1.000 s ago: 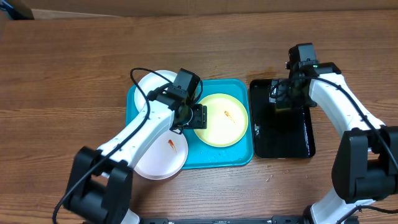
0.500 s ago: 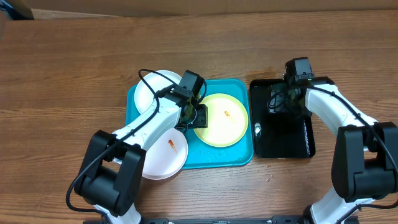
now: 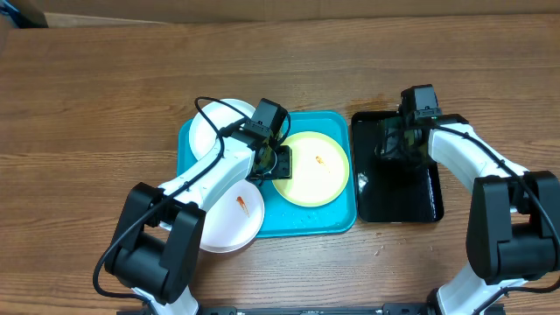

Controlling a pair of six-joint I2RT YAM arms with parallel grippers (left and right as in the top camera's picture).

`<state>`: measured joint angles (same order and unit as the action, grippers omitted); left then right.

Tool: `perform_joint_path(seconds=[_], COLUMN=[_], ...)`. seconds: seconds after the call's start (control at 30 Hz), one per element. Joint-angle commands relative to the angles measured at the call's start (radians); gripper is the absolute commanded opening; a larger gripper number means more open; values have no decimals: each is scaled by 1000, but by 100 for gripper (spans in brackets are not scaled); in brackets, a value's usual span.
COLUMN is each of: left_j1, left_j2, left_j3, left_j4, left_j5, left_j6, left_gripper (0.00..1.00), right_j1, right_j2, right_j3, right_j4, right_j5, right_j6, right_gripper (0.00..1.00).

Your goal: Clean dirty plates on tray and stack at the side

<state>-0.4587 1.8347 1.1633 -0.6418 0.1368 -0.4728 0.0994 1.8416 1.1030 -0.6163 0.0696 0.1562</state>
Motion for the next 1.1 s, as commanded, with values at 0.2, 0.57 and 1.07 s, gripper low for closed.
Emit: perform_joint_path(seconds=[0.2,0.57,1.07], left_j1=[-7,-7,-7], left_j2=[11,11,11], left_j3=[-9,-9,-9], left_j4=[4,15,18], left_j5=[-18,-36,-36], left_j6=[-6,-7,-7], left_gripper=[45,50,51], right_j1=[3,2,3], right_j2=[3,3,6], right_j3=[-4,35,-34], right_j4=[-70,-117,137], right_j5=[-4,-23,-8], right_j6=[1,1,1], right_gripper=[4,90,73])
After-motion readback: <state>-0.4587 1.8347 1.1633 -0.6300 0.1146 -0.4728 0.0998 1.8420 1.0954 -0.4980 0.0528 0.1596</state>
